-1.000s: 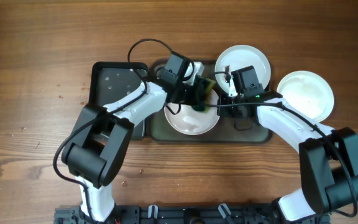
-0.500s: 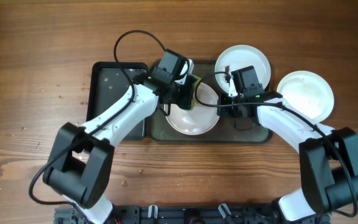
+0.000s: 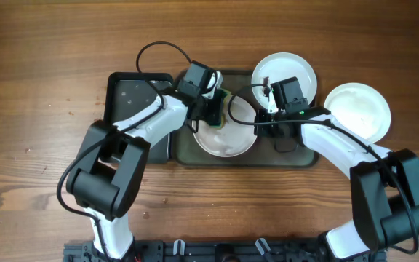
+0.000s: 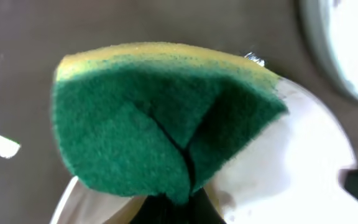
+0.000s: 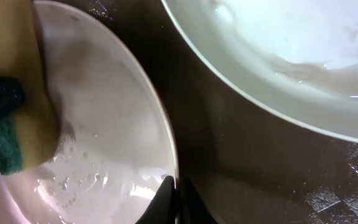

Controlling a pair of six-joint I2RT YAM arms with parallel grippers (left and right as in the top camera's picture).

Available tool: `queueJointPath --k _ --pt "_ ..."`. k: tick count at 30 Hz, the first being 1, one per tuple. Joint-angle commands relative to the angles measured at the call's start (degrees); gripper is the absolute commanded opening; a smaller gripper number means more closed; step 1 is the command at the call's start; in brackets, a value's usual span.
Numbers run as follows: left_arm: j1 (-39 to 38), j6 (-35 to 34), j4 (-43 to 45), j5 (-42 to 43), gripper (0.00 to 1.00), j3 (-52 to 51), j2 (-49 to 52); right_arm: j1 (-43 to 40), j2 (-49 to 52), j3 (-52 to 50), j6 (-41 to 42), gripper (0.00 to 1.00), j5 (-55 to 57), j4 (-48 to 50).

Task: Clean dirty plates on tray and stack at the side
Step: 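Scrub the center smeared plate with the sponge in the left gripper, then withdraw the left gripper with the sponge to the far left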

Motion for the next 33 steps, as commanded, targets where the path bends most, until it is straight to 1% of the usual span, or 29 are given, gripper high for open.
queueJointPath --k 1,5,8,11,13,15,17,20,24,27,30,33 --pt "0.2 0.5 5.2 14.0 0.04 -0.4 -0.9 0.3 0.9 0.4 -0.7 0.05 -0.9 0.2" --pt "0.2 0.3 8.8 14.8 0.04 -0.2 -4.7 0.3 0.9 0.4 -0.8 0.05 -0.9 0.1" --pt "1.5 -0.1 7.4 12.6 0.04 0.1 -10.4 0.3 0.9 0.3 -0.8 0.06 -0.9 0.1" --pt "3.8 -3.6 1.0 2.2 0.04 0.1 -17.8 0.3 0.9 0.3 -0.8 0.15 -0.9 0.1" --pt "5.9 -4.7 -3.3 -1.5 0.04 0.1 -21.6 0.3 0.9 0.3 -1.0 0.18 -0.9 0.1" --pt "10.0 -4.7 -9.5 -4.3 0.04 0.1 -26.6 0.3 0.9 0.3 -1.4 0.21 -0.9 0.1" --pt "14.5 -4.7 -15.0 -9.6 0.05 0.1 -30.3 0.3 0.9 0.3 -1.6 0.23 -1.0 -0.1" --pt "20.2 -6.2 -20.7 -13.9 0.04 0.1 -32.9 0.3 0.9 0.3 -1.6 0.23 -1.0 0.0" --pt "29.0 -7.5 -26.6 -13.7 0.04 0.0 -33.2 0.3 0.9 0.3 -1.7 0.23 -0.9 0.4" --pt "32.7 -7.6 -27.6 -13.0 0.04 -0.1 -33.0 0.3 0.9 0.3 -1.7 0.23 1.2 0.7" --pt "34.5 -7.5 -27.8 -9.5 0.04 -0.1 -33.0 0.3 1.2 -0.3 -1.7 0.22 3.5 2.3" --pt "34.4 -7.5 -27.8 -9.2 0.04 -0.2 -33.0 0.3 2.3 -0.5 -1.6 0.12 3.5 2.6"
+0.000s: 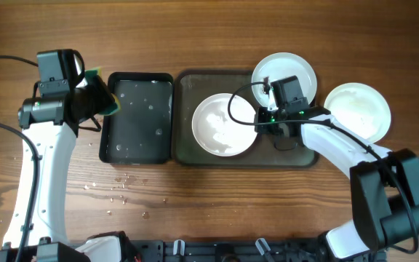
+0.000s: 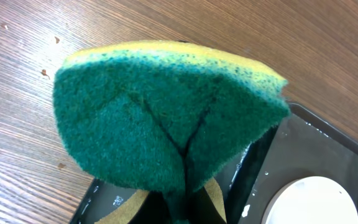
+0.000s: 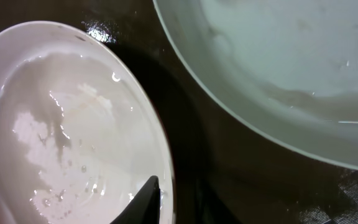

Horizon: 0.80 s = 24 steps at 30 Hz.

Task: Clean dirty plates on tray and stack at the side
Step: 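Withdraw the left gripper with the sponge to the far left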

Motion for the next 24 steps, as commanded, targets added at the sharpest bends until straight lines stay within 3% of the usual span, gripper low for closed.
queueJointPath --k 1,8,11,13,20,24 --pt "0.2 -0.5 0.1 2.0 0.04 0.0 -0.6 0.2 2.0 -0.5 -0.9 0.11 1.5 0.2" --pt "0.2 -0.5 -0.4 2.1 0.04 -0.2 -0.6 0.2 2.2 -0.7 -0.9 0.14 1.5 -0.2" --pt "0.2 -0.5 -0.3 3.7 0.04 -0.8 -0.6 0.2 2.7 -0.7 -0.9 0.05 1.5 0.0" --pt "0.2 -0.5 -0.3 3.8 0.04 -0.8 -0.6 0.2 2.6 -0.5 -1.0 0.04 1.4 0.1" --pt "0.2 -0.3 -0.3 3.8 0.04 -0.8 -0.6 0.3 -0.5 9.3 3.7 0.04 -7.9 -11.0" --pt "0.2 -0.3 -0.9 3.8 0.04 -0.8 -0.6 0.3 -1.7 11.8 6.6 0.04 -15.5 -11.0"
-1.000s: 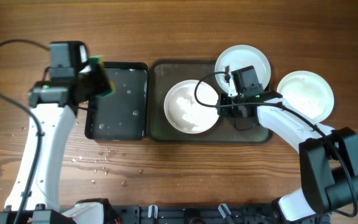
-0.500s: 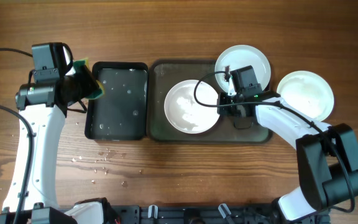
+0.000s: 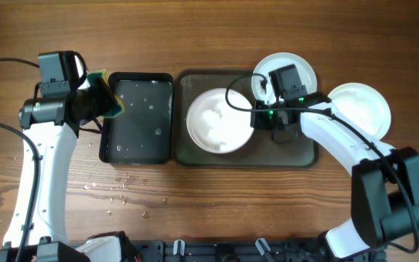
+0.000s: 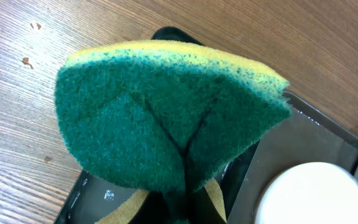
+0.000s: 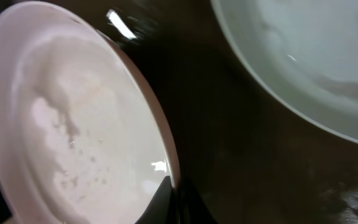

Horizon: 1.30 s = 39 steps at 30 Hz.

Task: Clean dirty plates on tray and stack at the side
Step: 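Withdraw the left gripper with the sponge to the far left, then lift the cleaned plate by its rim with the right gripper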

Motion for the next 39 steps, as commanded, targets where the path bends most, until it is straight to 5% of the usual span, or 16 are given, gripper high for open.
queueJointPath --k 1,7,18,27,39 --pt "0.2 -0.3 -0.4 1.1 0.04 -0.2 -0.6 0.3 -2.3 2.8 4.5 0.04 -8.0 0.7" --pt "0.2 -0.3 -0.5 1.2 0.04 -0.2 -0.6 3.4 -2.3 2.8 11.7 0.04 -3.3 8.0" --pt "0.2 -0.3 -2.0 1.1 0.04 -0.4 -0.6 24.6 -1.3 2.8 15.5 0.04 35.2 28.8" --pt "0.2 -0.1 -2.3 1.1 0.04 -2.4 -0.6 28.0 3.7 2.8 5.3 0.05 41.6 40.7" --pt "0.2 -0.1 -2.3 1.3 0.04 -2.5 -0.6 28.0 9.9 2.8 -22.2 0.04 43.6 59.0"
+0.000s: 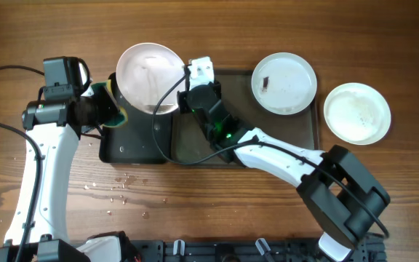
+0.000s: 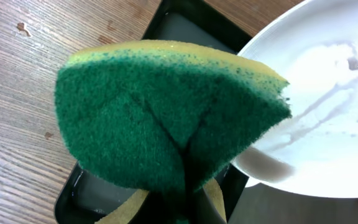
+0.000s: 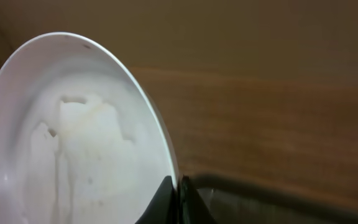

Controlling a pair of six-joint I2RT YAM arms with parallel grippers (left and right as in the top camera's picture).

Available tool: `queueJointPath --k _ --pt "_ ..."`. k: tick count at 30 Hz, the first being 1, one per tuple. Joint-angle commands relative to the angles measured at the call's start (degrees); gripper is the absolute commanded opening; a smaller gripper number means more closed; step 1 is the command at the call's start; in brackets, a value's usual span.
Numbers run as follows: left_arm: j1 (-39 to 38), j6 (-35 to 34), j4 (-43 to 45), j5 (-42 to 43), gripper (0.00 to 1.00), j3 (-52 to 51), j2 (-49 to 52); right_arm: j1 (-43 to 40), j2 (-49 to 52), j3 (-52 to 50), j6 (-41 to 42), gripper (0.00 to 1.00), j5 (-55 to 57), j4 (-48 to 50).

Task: Clean dirty plates on tray and stack at the side
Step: 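Lift the cleaned plate by its rim with the right gripper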

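Note:
My right gripper point(image 1: 182, 103) is shut on the rim of a wet white plate point(image 1: 148, 77), held tilted above the black water basin point(image 1: 133, 145); the wrist view shows the plate point(image 3: 79, 143) streaked with foam and the fingertips point(image 3: 178, 193) pinching its edge. A green and yellow sponge point(image 1: 111, 109) sits in my shut left gripper point(image 1: 104, 110) just left of the plate; seen from the left wrist, the sponge point(image 2: 166, 118) nearly touches the plate point(image 2: 328, 118). A dirty plate point(image 1: 284, 82) lies on the dark tray point(image 1: 195, 145). One clean plate point(image 1: 356, 110) rests on the table at right.
Wooden table point(image 1: 209, 29) all around, with water drops point(image 1: 115, 185) below the basin. A black cable loops by the left arm. The right arm point(image 1: 282, 156) stretches across the tray.
My right gripper has carried the plate from the tray's left half to above the basin, tilted up. The left gripper with the sponge stayed beside the basin, now close to the plate.
First the sponge in my left gripper was on the plate in the tray while my right gripper pinched its rim. Then the left arm was back at the basin's left side. The right gripper then had the plate raised, and now holds it over the basin.

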Motion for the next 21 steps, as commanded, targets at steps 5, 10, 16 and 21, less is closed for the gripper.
queueJointPath --k 5,10,16,21 --pt "0.2 -0.1 0.2 0.7 0.04 -0.4 -0.6 0.6 1.6 1.0 -32.9 0.04 2.5 18.0" --pt "0.2 -0.1 0.2 0.7 0.04 -0.4 -0.6 2.9 1.6 1.0 -55.6 0.04 2.5 34.2" --pt "0.2 -0.1 0.2 0.7 0.04 -0.4 -0.6 5.0 1.6 1.0 -73.3 0.04 2.7 43.6" --pt "0.2 -0.1 0.3 0.7 0.04 -0.4 -0.6 5.7 1.6 1.0 -77.7 0.04 2.7 48.2"
